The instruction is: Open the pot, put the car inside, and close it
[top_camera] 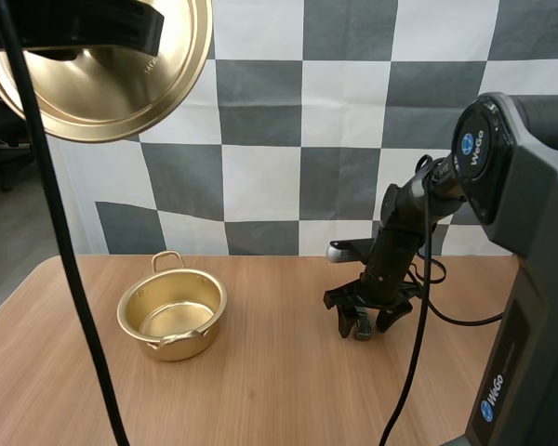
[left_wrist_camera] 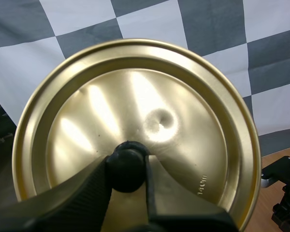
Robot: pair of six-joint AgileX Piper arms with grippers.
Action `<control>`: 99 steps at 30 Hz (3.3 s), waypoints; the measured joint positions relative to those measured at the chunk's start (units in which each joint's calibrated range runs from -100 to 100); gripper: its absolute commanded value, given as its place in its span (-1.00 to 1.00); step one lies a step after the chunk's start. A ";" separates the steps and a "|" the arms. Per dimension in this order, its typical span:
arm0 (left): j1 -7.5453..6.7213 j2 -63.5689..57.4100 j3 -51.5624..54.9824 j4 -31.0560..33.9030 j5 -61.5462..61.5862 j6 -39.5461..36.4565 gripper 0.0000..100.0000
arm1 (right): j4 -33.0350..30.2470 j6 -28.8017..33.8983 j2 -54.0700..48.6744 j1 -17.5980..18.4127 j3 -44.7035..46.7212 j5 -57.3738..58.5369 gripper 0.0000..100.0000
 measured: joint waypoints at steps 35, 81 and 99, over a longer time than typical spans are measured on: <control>0.00 -6.99 0.00 0.45 -0.02 0.07 -1.00 | 22.20 -23.50 -16.14 0.00 -17.46 28.26 -1.00; 0.00 -21.95 0.00 9.13 -0.02 -3.03 -1.00 | 28.69 -28.77 5.88 18.96 -32.33 28.67 -1.00; 0.00 -21.95 0.00 11.22 -0.02 -3.03 -1.00 | 25.44 -25.89 12.47 24.86 -41.21 28.77 -1.00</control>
